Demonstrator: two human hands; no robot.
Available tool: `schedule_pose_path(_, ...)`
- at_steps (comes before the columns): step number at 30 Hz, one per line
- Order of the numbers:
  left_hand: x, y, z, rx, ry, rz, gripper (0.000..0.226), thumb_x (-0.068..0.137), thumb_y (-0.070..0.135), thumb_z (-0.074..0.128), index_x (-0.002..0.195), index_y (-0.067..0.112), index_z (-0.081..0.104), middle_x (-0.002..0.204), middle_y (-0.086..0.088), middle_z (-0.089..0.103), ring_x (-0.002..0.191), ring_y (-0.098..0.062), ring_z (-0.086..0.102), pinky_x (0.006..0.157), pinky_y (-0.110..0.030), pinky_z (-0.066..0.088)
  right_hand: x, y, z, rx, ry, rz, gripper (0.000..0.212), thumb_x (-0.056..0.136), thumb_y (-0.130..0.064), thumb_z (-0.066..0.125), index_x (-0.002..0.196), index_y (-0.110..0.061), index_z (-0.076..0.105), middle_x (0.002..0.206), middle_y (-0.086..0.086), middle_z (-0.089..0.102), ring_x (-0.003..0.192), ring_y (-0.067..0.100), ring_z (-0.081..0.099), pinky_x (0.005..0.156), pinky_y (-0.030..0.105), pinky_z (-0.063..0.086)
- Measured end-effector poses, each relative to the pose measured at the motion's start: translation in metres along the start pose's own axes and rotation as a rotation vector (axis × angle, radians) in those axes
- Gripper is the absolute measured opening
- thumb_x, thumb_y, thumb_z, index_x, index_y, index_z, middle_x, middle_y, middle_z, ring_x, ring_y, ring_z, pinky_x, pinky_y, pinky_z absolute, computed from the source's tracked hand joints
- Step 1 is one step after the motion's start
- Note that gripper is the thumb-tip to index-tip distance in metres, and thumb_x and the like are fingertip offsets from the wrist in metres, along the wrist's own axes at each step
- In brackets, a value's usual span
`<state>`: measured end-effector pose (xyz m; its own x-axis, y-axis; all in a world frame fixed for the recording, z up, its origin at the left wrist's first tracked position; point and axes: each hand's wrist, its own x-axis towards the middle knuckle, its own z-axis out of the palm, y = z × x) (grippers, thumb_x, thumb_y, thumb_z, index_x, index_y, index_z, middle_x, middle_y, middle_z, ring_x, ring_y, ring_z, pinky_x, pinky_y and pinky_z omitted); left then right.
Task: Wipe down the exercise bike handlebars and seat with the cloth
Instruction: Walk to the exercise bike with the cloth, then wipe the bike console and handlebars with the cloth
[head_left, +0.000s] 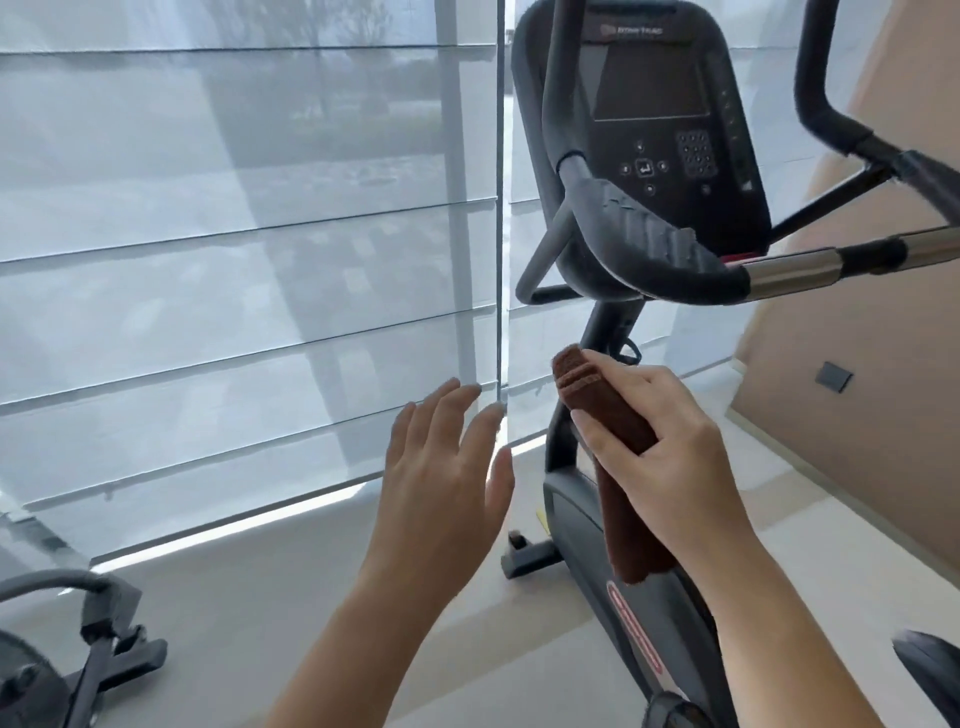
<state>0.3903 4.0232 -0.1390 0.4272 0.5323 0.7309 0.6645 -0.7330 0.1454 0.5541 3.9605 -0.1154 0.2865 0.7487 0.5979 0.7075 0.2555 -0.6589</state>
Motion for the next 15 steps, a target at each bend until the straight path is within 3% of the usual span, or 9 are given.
schedule_pose_path(5, 0.082, -0.007, 0.046, -0.061, 0.004, 0.048, 0.035, 0.087, 0.026, 0.043, 0.11, 0.007, 0.06, 0.117, -0.012, 0.059, 0.115, -0.025, 0.045, 0.096, -0.045, 0.04, 0.068, 0.034, -0.015, -0.114, 0.117, -0.093, 0.052, 0.082, -0.049, 0.049, 0.126, -0.021, 0.055, 0.103, -0.004, 0.058, 0.091, 0.006, 0.054, 0.085, 0.011, 0.045)
schedule_pose_path(15, 0.169, -0.016, 0.104, -0.208, -0.008, 0.177, 0.045, 0.088, 0.041, 0.044, 0.12, 0.011, 0.056, 0.126, -0.01, 0.052, 0.115, -0.022, 0.041, 0.098, -0.04, 0.036, 0.124, 0.055, -0.064, -0.335, 0.197, -0.145, 0.044, 0.083, -0.04, 0.053, 0.123, -0.022, 0.058, 0.101, -0.002, 0.058, 0.089, 0.009, 0.054, 0.083, 0.006, 0.039)
